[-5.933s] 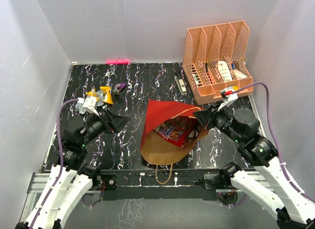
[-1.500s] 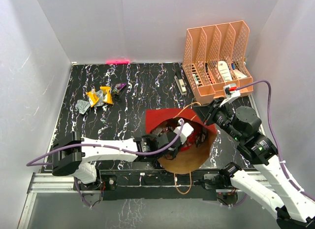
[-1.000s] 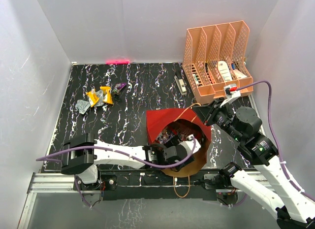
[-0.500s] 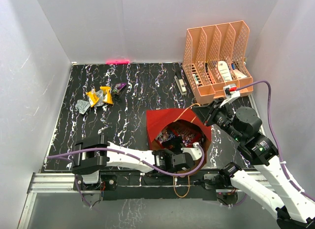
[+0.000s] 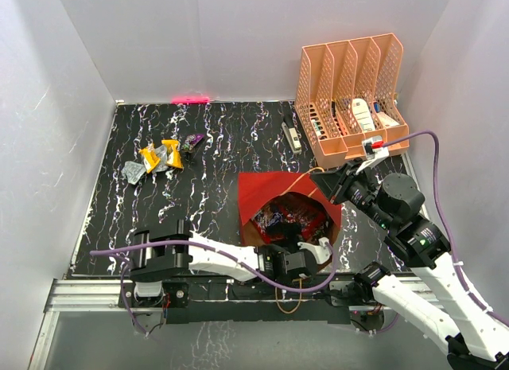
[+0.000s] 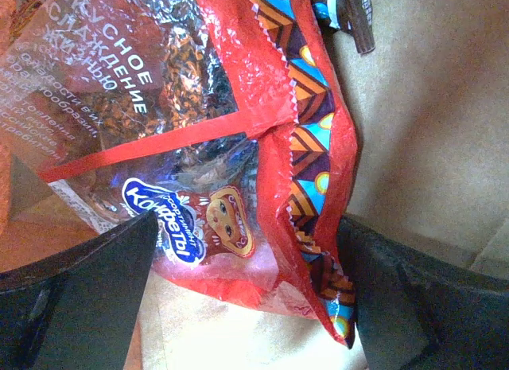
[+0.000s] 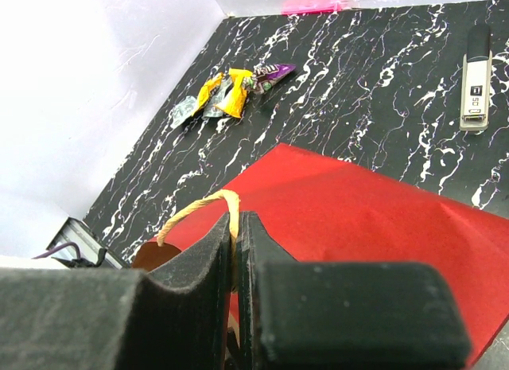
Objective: Take the snacks out of the paper bag
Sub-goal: Take out the snack from the paper bag.
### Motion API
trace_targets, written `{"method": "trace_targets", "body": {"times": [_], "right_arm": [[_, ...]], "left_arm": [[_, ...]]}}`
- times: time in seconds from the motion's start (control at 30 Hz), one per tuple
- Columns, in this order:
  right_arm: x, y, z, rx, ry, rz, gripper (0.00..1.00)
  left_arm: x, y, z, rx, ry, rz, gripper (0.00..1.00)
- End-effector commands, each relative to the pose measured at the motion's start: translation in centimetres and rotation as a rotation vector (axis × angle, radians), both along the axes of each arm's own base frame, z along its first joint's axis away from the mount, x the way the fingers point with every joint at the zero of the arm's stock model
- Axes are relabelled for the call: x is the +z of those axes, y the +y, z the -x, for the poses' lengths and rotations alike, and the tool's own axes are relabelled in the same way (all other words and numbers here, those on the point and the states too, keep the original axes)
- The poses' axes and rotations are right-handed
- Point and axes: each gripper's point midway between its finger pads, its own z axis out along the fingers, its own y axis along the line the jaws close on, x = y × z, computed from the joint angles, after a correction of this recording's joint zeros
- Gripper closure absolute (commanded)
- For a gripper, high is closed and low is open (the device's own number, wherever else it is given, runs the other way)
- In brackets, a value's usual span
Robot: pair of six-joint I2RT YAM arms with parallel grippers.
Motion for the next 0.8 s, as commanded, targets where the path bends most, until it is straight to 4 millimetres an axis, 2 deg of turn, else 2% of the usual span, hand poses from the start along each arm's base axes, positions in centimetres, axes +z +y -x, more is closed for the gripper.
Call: {"method": "trace_targets", "body": {"times": [0.0,0.1,0.33,0.4,0.47,0.57,0.77], "right_arm": [[2.2,0.0,-0.3,-0.011,-0.066,-0.047,0.93],[2.5,-0.1,-0.2,-0.015,-0.07,-0.048,0.93],[2.7,-0.2,-0.4,-0.022,-0.076,-0.045,0.93],[2.7,-0.1,-0.5,-0.017,-0.073,-0.042,0.93],[2.8,0.1,-0.5,-0.012,-0.074,-0.044,0.93],[2.7,0.2,-0.4,-0.004,-0.071,-0.047,0.93],[2.6,0.1,-0.4,-0.009,-0.07,-0.046,0.93]], "left_arm": [[1.2,0.3,-2.4,0.044,-0.133,-0.052,0.08],[0.8,0.4,-2.5,0.051,-0.134,-0.076,0.05],[0.8,-0.1,-0.5,0.001,0.017,0.004,0.02],[0.2,0.3,-0.8,0.009,-0.002,-0.018,0.02],[0.0,0.9,-2.1,0.081,-0.039,-0.027,0.03],[-0.4,1.4,-3.4,0.149,-0.043,-0.008,0.17],[2.1,1.1,-4.6,0.214,-0.112,0.053,0.57]]}}
